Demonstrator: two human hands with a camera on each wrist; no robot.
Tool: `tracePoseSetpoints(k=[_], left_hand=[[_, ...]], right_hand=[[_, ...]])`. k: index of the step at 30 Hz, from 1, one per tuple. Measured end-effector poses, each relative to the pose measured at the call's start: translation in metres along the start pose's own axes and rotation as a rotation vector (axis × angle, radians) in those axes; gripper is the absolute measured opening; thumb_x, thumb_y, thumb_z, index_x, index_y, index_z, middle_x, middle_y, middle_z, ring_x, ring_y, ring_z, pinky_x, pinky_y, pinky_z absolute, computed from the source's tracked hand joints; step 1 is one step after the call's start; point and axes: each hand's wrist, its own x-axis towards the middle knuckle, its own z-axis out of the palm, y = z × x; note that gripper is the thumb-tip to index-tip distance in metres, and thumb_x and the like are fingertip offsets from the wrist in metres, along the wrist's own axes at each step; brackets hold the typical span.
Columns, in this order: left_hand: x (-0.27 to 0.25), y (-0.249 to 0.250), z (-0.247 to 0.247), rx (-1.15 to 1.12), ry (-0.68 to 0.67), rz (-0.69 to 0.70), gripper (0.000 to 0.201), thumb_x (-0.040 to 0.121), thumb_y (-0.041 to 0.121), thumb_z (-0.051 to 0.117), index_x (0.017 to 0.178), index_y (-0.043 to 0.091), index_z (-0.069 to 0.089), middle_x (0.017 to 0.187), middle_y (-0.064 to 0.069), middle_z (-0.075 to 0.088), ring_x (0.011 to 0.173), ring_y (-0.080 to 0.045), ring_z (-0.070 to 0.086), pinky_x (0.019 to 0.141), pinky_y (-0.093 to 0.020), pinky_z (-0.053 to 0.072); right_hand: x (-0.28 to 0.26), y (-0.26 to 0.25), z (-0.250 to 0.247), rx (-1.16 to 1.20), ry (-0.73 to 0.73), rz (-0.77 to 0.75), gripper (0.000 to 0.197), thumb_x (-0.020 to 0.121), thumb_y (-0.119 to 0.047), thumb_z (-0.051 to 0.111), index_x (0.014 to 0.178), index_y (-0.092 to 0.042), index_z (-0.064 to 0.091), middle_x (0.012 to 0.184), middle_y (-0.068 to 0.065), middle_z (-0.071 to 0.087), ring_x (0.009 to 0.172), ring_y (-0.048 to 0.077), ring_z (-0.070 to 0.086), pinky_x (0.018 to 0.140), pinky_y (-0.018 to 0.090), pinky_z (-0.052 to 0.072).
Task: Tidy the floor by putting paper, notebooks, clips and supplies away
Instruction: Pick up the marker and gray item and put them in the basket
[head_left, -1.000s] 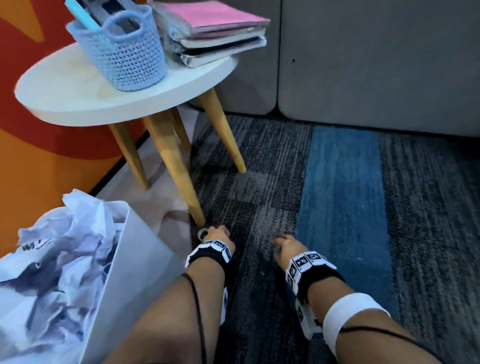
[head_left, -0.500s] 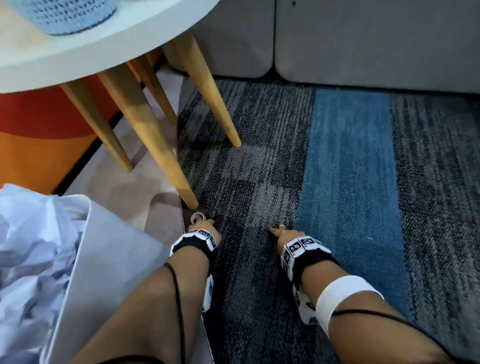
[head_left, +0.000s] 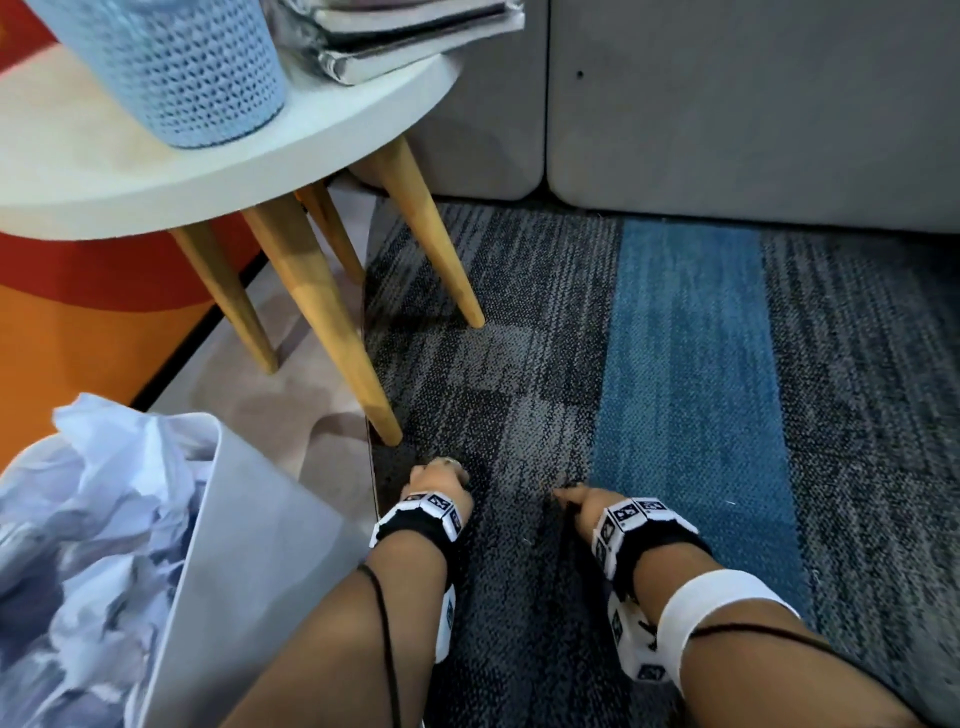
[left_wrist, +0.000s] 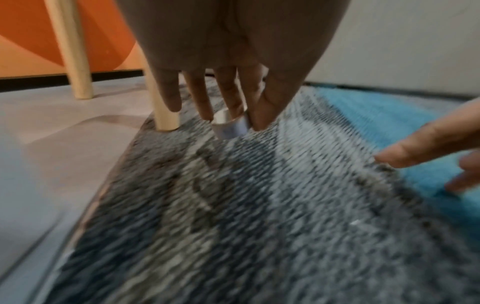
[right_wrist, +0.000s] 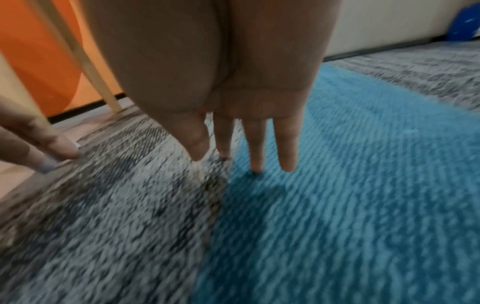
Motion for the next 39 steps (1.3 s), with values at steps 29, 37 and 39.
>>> tracePoseSetpoints(k=[29,37,39], left_hand=[[-0.174,0.108,-0.294,-0.912,1.247,0.551,0.016,0.087,0.025,0.065,0.102,0.019,0.065,0.087,0.008,0.06,0.071,-0.01,0.051,0.067,-0.016,0.038],[-0.193,0.064,-0.341,-1.018,1.454,0.403,0.016,0.087,0.015,0.063,0.102,0.012,0.065,0.091,0.002,0.062,0.077,-0.011,0.054,0.071,-0.016,0.039],[-0.191,0.053,-0.342,-0.974,1.397,0.344,0.017,0.087,0.015,0.061,0.103,0.013,0.067,0.101,-0.003,0.067,0.087,-0.018,0.06,0.076,-0.024,0.045]], right_hand=[[-0.111,-0.102,-0.162,0.084,0.642,-0.405,0.021,0.092,-0.023,0.051,0.11,-0.029,0.062,0.114,-0.005,0.055,0.086,0.01,0.053,0.086,0.024,0.046],[-0.119,-0.121,-0.163,0.074,0.626,-0.424,0.02,0.093,-0.024,0.05,0.109,-0.03,0.062,0.116,-0.008,0.054,0.096,0.012,0.059,0.087,0.026,0.049],[-0.122,-0.126,-0.164,0.074,0.632,-0.432,0.019,0.093,-0.024,0.051,0.107,-0.03,0.062,0.113,-0.009,0.053,0.091,0.011,0.058,0.085,0.024,0.049]])
